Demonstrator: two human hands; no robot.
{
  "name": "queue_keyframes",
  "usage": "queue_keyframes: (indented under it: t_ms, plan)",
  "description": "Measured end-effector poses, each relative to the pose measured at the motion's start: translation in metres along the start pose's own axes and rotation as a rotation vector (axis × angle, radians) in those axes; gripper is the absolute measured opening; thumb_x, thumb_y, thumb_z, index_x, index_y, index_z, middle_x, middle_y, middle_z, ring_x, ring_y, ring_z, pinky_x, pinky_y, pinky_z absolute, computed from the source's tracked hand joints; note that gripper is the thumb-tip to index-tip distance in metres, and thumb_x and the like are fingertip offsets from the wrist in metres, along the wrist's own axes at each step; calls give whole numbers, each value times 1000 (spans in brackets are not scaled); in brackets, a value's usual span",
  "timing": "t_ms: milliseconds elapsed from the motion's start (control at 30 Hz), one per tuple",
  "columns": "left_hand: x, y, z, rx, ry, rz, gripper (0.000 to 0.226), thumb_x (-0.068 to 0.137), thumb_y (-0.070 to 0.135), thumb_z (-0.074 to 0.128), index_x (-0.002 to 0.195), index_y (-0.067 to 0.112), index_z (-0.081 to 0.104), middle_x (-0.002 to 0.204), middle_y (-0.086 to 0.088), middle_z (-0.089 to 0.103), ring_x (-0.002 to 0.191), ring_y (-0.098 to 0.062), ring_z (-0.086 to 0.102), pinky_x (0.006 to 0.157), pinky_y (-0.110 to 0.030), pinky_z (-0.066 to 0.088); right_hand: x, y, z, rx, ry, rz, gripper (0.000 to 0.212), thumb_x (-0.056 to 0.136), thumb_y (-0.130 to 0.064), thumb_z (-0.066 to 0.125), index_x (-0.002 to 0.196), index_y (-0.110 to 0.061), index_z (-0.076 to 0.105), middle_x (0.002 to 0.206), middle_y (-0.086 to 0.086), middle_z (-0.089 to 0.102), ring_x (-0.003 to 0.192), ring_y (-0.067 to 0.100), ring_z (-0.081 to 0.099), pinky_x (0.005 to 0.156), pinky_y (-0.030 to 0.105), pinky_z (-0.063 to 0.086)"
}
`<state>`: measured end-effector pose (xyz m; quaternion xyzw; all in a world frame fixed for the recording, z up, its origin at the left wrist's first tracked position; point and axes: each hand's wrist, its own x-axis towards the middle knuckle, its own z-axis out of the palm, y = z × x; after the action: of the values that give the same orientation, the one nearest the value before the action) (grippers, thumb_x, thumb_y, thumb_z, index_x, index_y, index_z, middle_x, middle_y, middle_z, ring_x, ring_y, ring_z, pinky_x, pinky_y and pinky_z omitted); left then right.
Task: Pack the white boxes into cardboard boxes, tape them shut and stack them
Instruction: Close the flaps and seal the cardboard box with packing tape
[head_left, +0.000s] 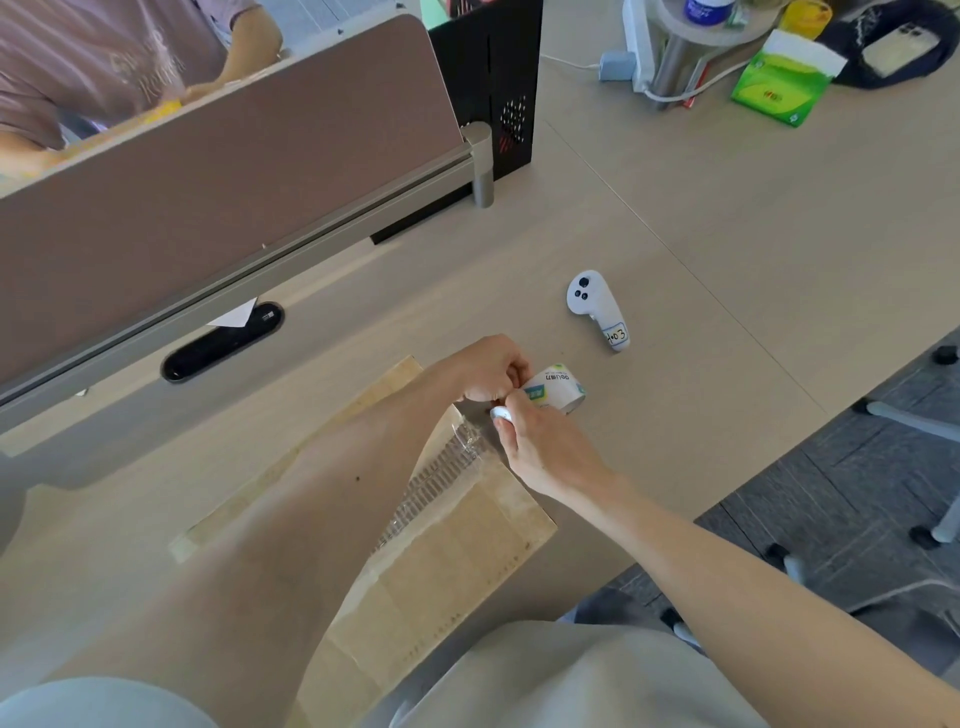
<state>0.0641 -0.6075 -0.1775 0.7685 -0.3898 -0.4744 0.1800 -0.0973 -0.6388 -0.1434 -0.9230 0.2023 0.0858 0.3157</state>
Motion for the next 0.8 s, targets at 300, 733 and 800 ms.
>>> queue_keyframes:
  t_ms: [300, 733, 800]
  plan:
    - [0, 0, 1, -1, -7, 2, 33, 74, -7, 76, 67, 23, 65, 57, 11, 62, 50, 0, 54, 53, -19, 44, -3, 5, 0, -150, -22, -84, 30, 104, -26, 36, 118, 0, 43, 86, 10, 61, 60, 26, 43, 44, 31, 21]
    - [6, -3, 13, -119, 31, -24, 16, 79, 1, 82, 88, 8, 71, 77, -3, 71, 64, -12, 65, 68, -28, 56, -25, 92, 27, 19, -204, 203, 23, 101, -33, 45, 111, -17, 59, 109, 12, 57, 96, 34, 58, 73, 35, 44]
    - [7, -5, 17, -103, 32, -24, 16, 80, 5, 81, 91, 10, 71, 87, -7, 73, 72, -14, 64, 75, -32, 56, -15, 113, 35, 20, -212, 249, 30, 100, -33, 46, 119, -18, 64, 113, 12, 55, 109, 34, 57, 87, 37, 46]
